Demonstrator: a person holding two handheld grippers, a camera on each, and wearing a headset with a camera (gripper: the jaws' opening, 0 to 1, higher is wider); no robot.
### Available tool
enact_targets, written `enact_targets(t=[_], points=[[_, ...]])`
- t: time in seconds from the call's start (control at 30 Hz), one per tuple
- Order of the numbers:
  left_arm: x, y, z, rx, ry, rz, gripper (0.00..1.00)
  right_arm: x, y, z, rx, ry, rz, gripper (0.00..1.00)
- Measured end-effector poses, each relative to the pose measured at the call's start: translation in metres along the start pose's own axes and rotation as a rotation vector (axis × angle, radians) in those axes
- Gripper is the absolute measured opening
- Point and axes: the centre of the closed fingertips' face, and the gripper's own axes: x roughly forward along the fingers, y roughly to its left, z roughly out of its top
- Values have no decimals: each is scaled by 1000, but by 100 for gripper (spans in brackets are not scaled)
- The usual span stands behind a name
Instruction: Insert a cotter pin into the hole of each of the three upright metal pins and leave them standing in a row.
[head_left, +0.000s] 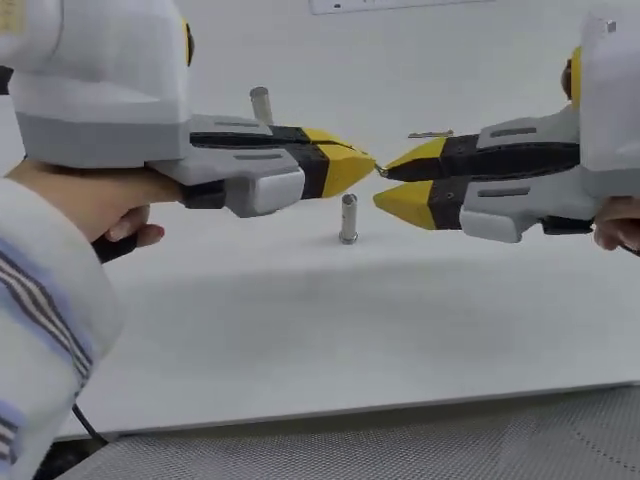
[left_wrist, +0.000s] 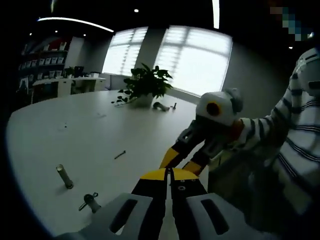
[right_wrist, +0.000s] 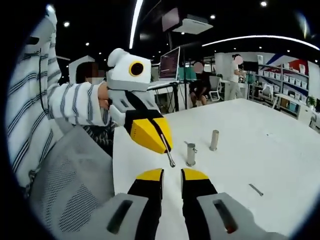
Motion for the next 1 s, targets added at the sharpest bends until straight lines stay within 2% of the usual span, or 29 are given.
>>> enact_targets(t=[0.07,0.1,0.17,0.3,0.37,0.4,0.53,0.77,0.87,1.0], points=[[0,-5,0,16,6,-12,0,0,3,-4,30,11,26,8],[-1,-11,1,43,10,-31,0,1,8,-5,57,5,50,6],[-1,-16,1,89,24,-42,0,0,12,-4,85,-15,77,5],[-1,-25,-2,129,55,-81,0,-3,17,1,130,-52,99,5],[-1,-28,-3,141,62,-94,0,-5,19,1,136,-52,112,2],[-1,-28,-4,142,66,-95,0,-6,23,1,137,-48,135,0],[-2,-31,-9,143,84,-117,0,-8,28,-1,126,-30,152,0],[-3,-33,-22,193,147,-137,0,-10,39,-2,70,5,182,0],[-4,-33,-23,208,155,-139,0,-10,44,-2,53,19,197,0],[-5,-33,-28,252,190,-159,0,-10,47,-6,25,45,220,0]])
